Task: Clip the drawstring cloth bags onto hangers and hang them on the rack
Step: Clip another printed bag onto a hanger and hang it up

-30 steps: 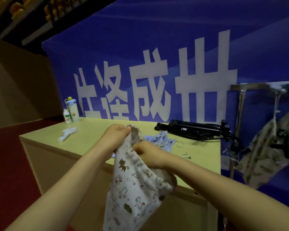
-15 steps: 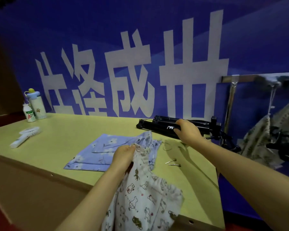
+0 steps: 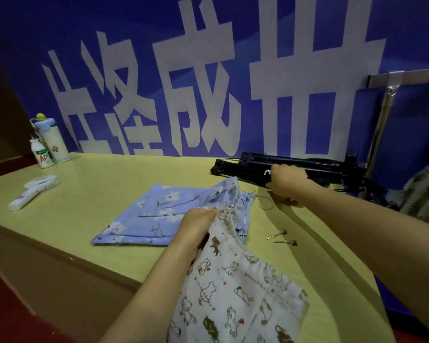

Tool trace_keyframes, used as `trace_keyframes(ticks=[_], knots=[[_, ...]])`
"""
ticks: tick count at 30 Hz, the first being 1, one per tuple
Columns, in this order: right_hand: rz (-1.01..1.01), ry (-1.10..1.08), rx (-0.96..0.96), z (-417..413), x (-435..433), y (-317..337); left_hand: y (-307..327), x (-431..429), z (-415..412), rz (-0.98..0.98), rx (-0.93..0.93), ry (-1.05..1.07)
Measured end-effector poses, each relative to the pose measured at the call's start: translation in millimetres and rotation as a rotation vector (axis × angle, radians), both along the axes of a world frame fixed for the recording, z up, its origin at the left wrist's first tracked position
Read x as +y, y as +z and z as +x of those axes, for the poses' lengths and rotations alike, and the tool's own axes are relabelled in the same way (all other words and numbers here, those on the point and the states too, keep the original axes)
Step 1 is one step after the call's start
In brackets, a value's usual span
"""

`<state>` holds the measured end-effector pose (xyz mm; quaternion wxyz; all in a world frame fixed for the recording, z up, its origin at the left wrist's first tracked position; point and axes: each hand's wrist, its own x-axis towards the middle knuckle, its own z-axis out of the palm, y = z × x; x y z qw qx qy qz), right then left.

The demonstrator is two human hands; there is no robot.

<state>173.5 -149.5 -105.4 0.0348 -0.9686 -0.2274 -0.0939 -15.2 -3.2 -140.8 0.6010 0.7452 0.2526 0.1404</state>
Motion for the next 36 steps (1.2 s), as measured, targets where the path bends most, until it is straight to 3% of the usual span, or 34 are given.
trace_keyframes(ticks=[5,10,15,19,36], knots=[[0.005,-0.082,0.016,10,0,-9,-1,-1,-4,0.025,-0.008,-0.138],[0.097,-0.035,-0.083,2,-4,0,-1,-2,-4,0.088,-0.068,-0.033],[0.217,0.043,-0.220,-21,-26,24,17,-9,-25,-0.184,-0.086,0.077],[0.282,0.110,-0.278,-46,-46,42,35,-4,-53,-0.261,-0.146,0.168],[0.291,0.485,-0.636,-163,-104,89,95,12,-175,-0.124,-0.252,0.391]])
